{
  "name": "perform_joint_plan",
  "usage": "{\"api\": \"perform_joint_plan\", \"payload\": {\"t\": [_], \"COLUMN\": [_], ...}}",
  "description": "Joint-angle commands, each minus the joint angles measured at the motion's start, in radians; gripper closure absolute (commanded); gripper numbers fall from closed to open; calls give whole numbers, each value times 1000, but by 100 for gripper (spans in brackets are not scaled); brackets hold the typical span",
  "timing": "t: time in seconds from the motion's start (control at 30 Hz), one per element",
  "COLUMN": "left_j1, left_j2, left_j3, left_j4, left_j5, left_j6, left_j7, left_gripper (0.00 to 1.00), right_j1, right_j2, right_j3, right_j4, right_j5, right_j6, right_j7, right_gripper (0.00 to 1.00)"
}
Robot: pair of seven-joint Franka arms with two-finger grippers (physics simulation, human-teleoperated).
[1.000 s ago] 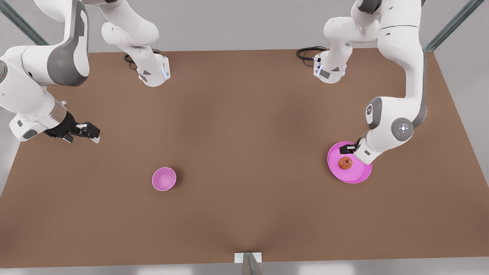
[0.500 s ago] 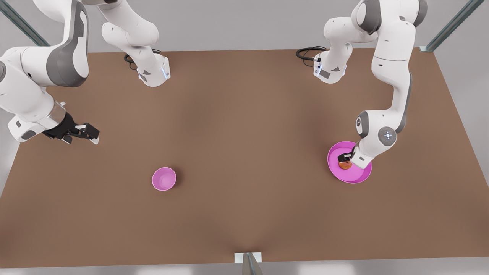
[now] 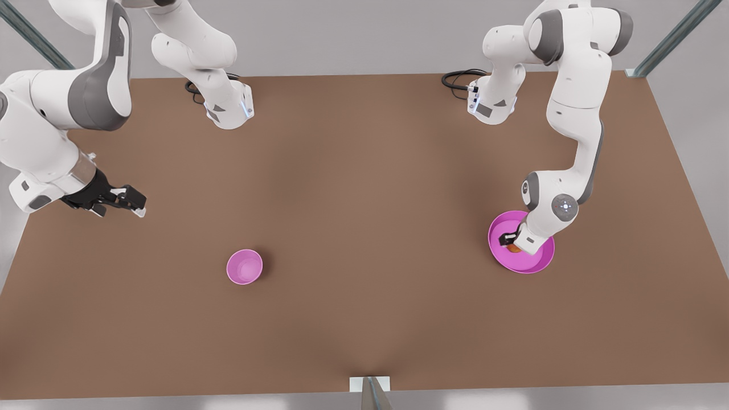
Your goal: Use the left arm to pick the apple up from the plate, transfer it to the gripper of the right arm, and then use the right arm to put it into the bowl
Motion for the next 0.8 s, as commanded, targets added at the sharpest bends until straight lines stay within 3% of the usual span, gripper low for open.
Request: {"api": "perform_joint_plan", "payload": {"t": [0.0,0.37,0.53,0.63,0.67,0.77], "left_j1": [0,6,-3,-3,-3,-15], "left_j2": [-1,-8,-56,-73,-85,-5], "left_j3": [0,0,-24,-142,-230,-393], "left_j4": [0,8,157,220,240,356], "left_j5": [1,1,0,-119,-215,-236], "left_j6": [14,7,-219,-225,-223,-194], "left_j7": [-5,-5,-8,-10,-13,-7], "left_gripper": [20,28,33,33,33,33], "right_j1": [5,2,3,3,5,6], "right_j2": [-1,-1,1,1,1,10], "right_j3": [0,-3,-2,-2,0,5], "right_j4": [1,1,-1,-1,-1,-1], "right_j5": [3,3,3,3,4,4], "right_j6": [1,-1,1,1,1,2], "right_j7": [1,-1,1,1,1,1], "right_gripper": [0,0,0,0,0,0]}}
